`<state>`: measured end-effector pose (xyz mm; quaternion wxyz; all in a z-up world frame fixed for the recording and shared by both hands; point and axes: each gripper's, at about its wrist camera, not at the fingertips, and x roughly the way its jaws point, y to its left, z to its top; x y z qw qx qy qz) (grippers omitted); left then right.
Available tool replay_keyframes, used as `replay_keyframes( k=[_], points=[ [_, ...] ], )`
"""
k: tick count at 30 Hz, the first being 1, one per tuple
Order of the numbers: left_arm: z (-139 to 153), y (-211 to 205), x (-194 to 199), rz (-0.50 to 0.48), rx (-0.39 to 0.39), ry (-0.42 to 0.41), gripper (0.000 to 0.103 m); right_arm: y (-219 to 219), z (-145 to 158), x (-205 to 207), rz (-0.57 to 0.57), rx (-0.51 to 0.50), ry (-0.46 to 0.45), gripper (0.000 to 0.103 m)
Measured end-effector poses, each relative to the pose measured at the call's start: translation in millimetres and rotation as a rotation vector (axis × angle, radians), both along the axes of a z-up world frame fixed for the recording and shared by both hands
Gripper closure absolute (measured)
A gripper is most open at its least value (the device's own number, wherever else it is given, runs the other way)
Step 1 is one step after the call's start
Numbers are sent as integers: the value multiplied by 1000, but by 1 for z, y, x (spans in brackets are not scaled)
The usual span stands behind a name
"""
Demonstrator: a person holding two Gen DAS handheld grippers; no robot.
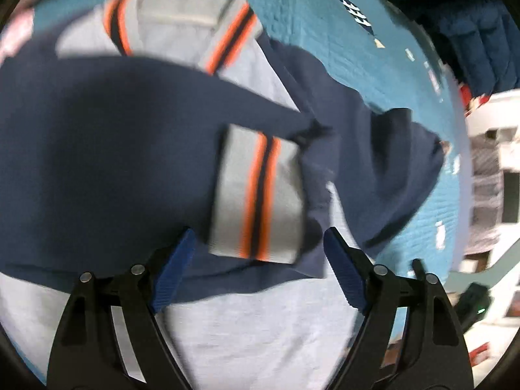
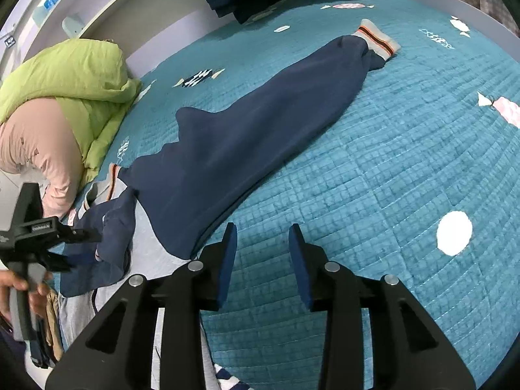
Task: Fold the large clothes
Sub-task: 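Fold the held sleeve across the jacket body with the left gripper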
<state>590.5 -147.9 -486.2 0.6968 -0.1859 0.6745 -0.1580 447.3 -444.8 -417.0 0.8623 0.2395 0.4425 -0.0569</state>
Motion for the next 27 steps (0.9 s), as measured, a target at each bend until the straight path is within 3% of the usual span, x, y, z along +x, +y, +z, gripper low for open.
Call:
replay_keyframes(
  k=[2,5,8,12,17,21,24,27],
  points=[
    [6,-5,-4,27,-93,-22,24,-5,0,-1,-11,2,0,70],
    [25,-29,-5,-14,-211,-86,24,-12,0,-2,-35,0,-2,70],
    [56,-48,-6,-74,-325,-226,24,-21,-1,-5,-63,-3,-1,68],
    [72,-65,-7,-127,-389,-306,22,-31,-3,-6,-85,-9,5,67],
    [54,-71,-12,-172,-125,-329,21,-53,-3,-4,-132,-8,-2,66],
    [19,-70,-15,-183,-23,-269,21,-90,5,7,-195,-53,-36,61],
    [-1,-80,-14,-236,129,-256,21,-136,2,23,-238,13,-77,59],
    [-12,-87,-15,-283,164,-270,15,-169,-8,45,-257,56,-73,58]
  ],
)
